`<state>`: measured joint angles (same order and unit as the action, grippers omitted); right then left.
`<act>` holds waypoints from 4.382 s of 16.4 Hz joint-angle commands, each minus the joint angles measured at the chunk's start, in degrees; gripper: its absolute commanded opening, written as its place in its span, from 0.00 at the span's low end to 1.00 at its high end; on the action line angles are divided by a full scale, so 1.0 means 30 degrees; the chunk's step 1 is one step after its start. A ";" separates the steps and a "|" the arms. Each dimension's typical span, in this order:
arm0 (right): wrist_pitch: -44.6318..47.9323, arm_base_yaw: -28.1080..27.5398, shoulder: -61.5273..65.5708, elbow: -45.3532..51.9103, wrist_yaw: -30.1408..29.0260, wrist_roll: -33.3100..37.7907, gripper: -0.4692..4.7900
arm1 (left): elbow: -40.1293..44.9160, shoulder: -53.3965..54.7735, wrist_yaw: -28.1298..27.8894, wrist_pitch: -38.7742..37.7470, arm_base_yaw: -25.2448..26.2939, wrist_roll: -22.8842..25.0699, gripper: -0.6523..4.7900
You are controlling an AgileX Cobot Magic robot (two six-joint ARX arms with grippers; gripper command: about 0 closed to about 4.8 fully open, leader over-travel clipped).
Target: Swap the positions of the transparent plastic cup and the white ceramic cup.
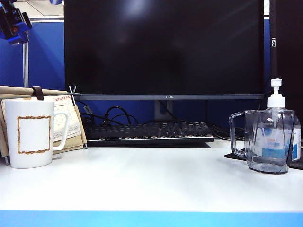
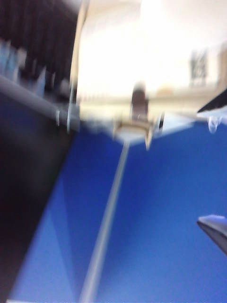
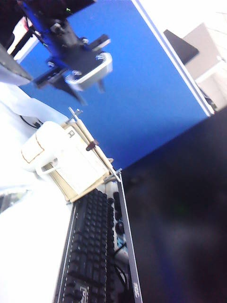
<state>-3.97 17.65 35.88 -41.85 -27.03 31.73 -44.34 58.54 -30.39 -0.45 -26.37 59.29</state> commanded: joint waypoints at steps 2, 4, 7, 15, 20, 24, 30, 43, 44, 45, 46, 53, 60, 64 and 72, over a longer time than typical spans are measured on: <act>0.0291 -0.0036 -0.0022 -0.0168 -0.0022 0.0488 0.61 | -0.0350 -0.0015 0.2040 -0.4014 -0.0015 -0.0481 0.63; 0.0284 -0.0036 -0.0015 -0.0168 -0.0029 0.0860 0.61 | -0.0364 -0.0015 0.2827 -0.3723 0.0146 -0.0415 0.63; 0.0219 -0.0029 -0.0015 -0.0168 -0.0066 0.0933 0.61 | -0.0364 0.0627 0.3708 -0.3716 0.0423 -0.0393 0.65; -0.0328 -0.0029 0.0022 -0.0160 -0.0117 0.0911 0.61 | -0.0357 0.1902 0.3789 -0.4998 0.0430 -0.0262 0.69; -0.0328 -0.0029 0.0022 -0.0160 -0.0109 0.0918 0.61 | -0.0364 0.3701 0.4379 -0.4838 0.0648 0.0233 0.69; -0.0328 -0.0022 0.0022 -0.0160 -0.0102 0.0925 0.61 | -0.0364 0.4656 0.4095 -0.4364 0.0678 0.0233 0.69; -0.0350 -0.0007 0.0022 -0.0160 -0.0087 0.0933 0.61 | -0.0357 0.5661 0.4568 -0.3424 0.1916 -0.0058 0.49; -0.0146 -0.0007 0.0226 -0.0160 0.0117 0.1413 0.59 | -0.0991 0.5756 0.1508 -0.2586 0.1931 -0.3045 0.11; -0.0168 0.0000 0.0503 -0.0160 0.0095 0.1413 0.59 | -0.1625 0.5639 0.1807 -0.2696 0.1931 -0.5049 0.11; -0.0160 0.0015 0.0743 -0.0160 0.0015 0.1362 0.59 | -0.2171 0.5515 0.2543 -0.2725 0.1931 -0.6455 0.11; -0.0175 0.0022 0.0984 -0.0160 -0.0029 0.1195 0.59 | -0.2827 0.5260 0.3373 -0.2674 0.1923 -0.7861 0.11; -0.0182 0.0007 0.1122 -0.0160 0.0962 0.0743 0.59 | -0.3555 0.5180 0.5967 -0.3446 0.1938 -1.0331 0.11; -0.2259 -0.0277 0.3206 -0.0168 0.2973 -0.0707 0.60 | -0.3570 0.5173 0.7635 -0.4823 -0.0452 -1.1730 0.11; -0.4932 -0.1319 0.3650 -0.0168 0.2885 -0.0648 0.73 | -0.3585 0.5173 0.8357 -0.4539 -0.2266 -1.3100 0.11; -0.6972 -0.1311 0.3818 -0.0175 -0.0284 -0.0554 0.91 | -0.3577 0.5166 0.8422 -0.4546 -0.2951 -1.4054 0.11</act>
<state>-24.56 13.58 47.13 -41.87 -26.79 30.15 -54.43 74.63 -5.08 -17.43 -35.16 16.99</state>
